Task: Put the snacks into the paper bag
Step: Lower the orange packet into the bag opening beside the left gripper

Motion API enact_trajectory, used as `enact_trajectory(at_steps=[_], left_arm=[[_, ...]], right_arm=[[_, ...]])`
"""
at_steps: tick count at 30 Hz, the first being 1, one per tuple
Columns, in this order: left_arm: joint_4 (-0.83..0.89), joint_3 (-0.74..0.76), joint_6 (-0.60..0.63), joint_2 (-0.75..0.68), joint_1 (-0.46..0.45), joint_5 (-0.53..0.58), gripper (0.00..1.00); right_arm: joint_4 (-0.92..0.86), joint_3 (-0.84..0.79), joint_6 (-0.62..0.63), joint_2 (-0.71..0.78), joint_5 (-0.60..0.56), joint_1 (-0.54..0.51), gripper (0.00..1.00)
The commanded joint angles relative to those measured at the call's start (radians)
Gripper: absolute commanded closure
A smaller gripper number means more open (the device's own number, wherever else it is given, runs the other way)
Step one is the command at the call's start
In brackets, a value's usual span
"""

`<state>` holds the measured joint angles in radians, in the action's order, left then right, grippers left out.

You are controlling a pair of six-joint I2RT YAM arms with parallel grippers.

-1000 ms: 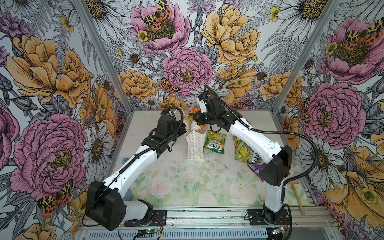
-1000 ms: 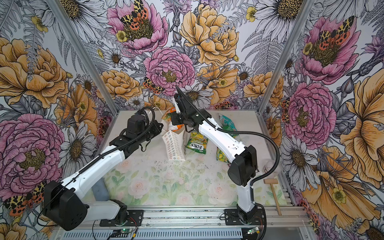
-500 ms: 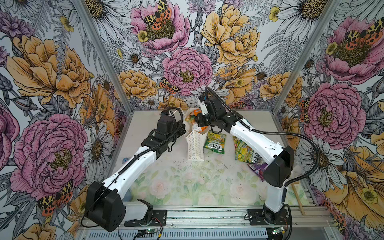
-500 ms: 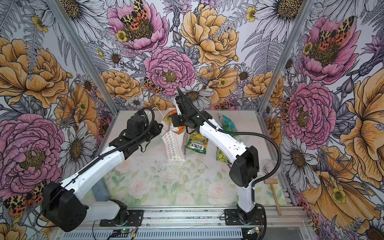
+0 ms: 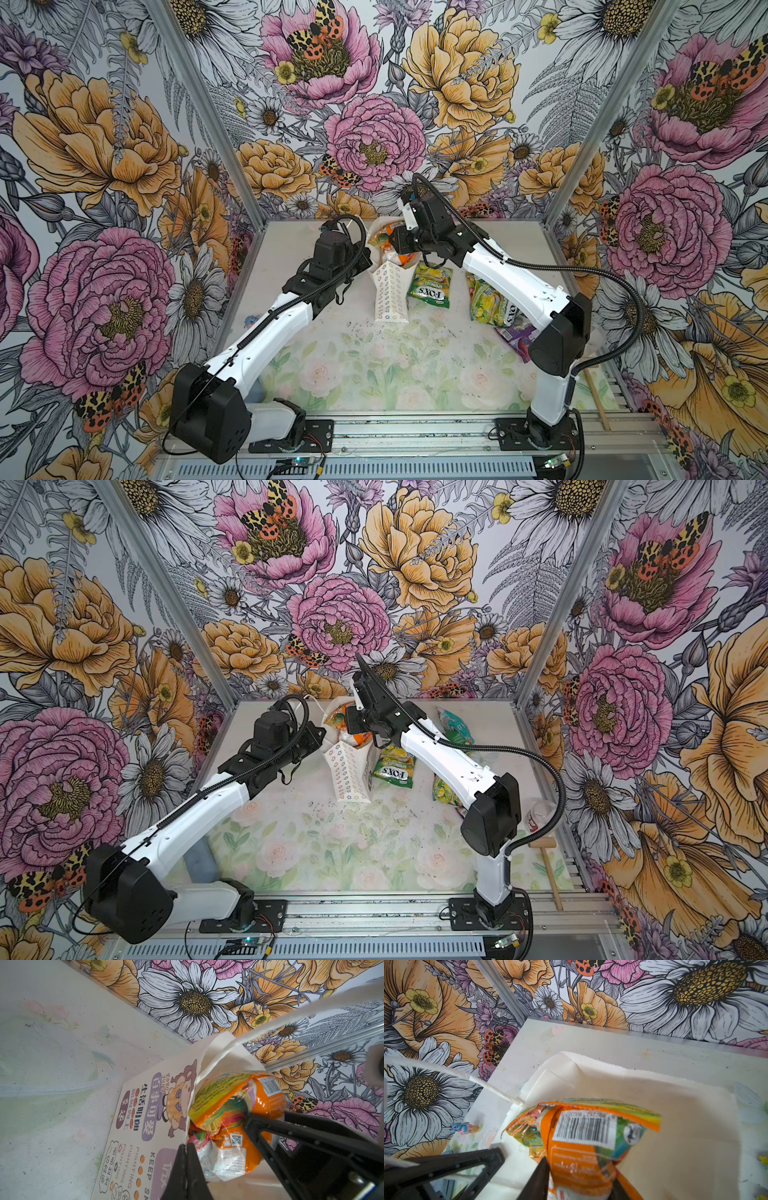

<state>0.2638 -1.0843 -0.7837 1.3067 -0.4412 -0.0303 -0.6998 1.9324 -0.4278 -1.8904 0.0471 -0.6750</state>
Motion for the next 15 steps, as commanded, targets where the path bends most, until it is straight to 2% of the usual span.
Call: enact_trajectory(at_steps=[1,15], left_arm=[[-0.02,0.008,-0.006,-0.02,0.0,-0.009,1.0],[-0.023,0.0,-0.005,-0.017,-0.004,-0.009,1.0]], right_arm=[[0.026,0.032,-0.005,0.045,0.009,-0.007,0.59],[0.03,0.054,0.031,0.077,-0.007,-0.008,0.51]])
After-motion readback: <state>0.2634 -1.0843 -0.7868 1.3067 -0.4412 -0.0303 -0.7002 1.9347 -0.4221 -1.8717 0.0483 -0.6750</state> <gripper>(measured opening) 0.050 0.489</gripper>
